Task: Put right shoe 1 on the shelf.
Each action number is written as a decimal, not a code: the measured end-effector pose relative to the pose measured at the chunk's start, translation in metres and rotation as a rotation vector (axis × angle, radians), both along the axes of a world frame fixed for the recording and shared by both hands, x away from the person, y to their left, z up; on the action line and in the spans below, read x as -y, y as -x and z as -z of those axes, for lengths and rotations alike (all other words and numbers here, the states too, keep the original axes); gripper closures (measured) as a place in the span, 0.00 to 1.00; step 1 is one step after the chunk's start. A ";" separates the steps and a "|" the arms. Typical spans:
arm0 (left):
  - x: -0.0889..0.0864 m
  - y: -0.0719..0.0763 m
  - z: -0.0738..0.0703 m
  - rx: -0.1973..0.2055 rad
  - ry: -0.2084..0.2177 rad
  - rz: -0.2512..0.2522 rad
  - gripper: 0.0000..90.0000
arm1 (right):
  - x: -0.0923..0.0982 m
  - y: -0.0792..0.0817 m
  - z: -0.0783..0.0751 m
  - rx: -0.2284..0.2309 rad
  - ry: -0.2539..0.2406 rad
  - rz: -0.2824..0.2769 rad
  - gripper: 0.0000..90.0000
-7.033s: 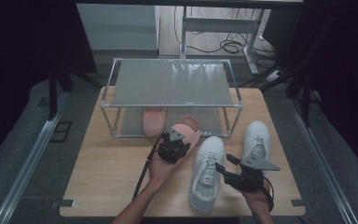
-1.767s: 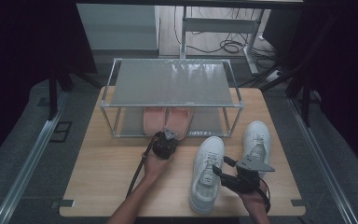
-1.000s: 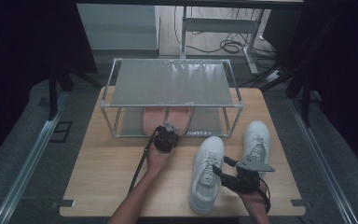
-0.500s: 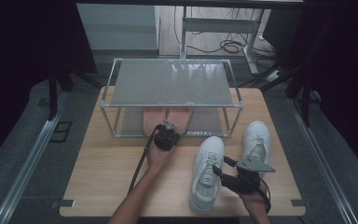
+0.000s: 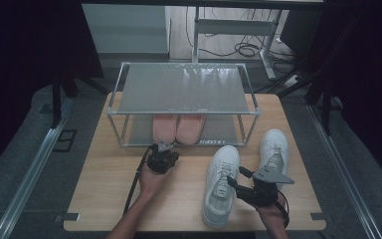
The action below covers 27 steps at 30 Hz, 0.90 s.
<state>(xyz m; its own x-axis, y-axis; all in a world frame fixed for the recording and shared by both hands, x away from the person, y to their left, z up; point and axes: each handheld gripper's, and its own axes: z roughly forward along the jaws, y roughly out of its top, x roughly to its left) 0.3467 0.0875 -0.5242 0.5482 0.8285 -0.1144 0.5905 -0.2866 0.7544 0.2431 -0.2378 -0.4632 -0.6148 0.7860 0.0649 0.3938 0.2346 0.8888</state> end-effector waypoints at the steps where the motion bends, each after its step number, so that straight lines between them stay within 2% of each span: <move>1: 0.000 0.000 0.000 0.000 0.000 0.000 0.94 | 0.000 0.000 0.000 0.000 0.000 0.000 0.47; 4: -0.010 0.010 -0.004 0.005 -0.003 0.008 0.93 | -0.001 0.001 0.000 0.000 0.002 -0.004 0.47; 11: -0.018 0.024 -0.005 -0.003 0.000 0.030 0.83 | 0.001 -0.001 0.002 -0.007 0.002 0.002 0.47; 13: -0.022 0.033 -0.007 0.009 0.006 0.033 0.80 | 0.001 -0.001 0.001 -0.004 0.000 0.003 0.47; 15: -0.023 0.035 -0.008 0.011 0.002 0.038 0.77 | 0.001 0.000 0.001 -0.004 0.000 0.003 0.47; 19: -0.031 0.047 -0.011 0.003 0.010 0.054 0.73 | 0.001 0.000 0.001 -0.005 -0.001 0.004 0.47; 27: -0.045 0.060 -0.012 -0.014 -0.001 0.065 0.65 | 0.001 -0.001 0.002 -0.007 -0.001 0.006 0.47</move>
<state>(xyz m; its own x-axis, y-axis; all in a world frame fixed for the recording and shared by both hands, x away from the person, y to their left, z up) 0.2865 0.1329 -0.5124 0.5996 0.7911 -0.1211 0.5806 -0.3259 0.7461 0.2440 -0.2392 -0.4648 -0.6093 0.7898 0.0701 0.4018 0.2313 0.8860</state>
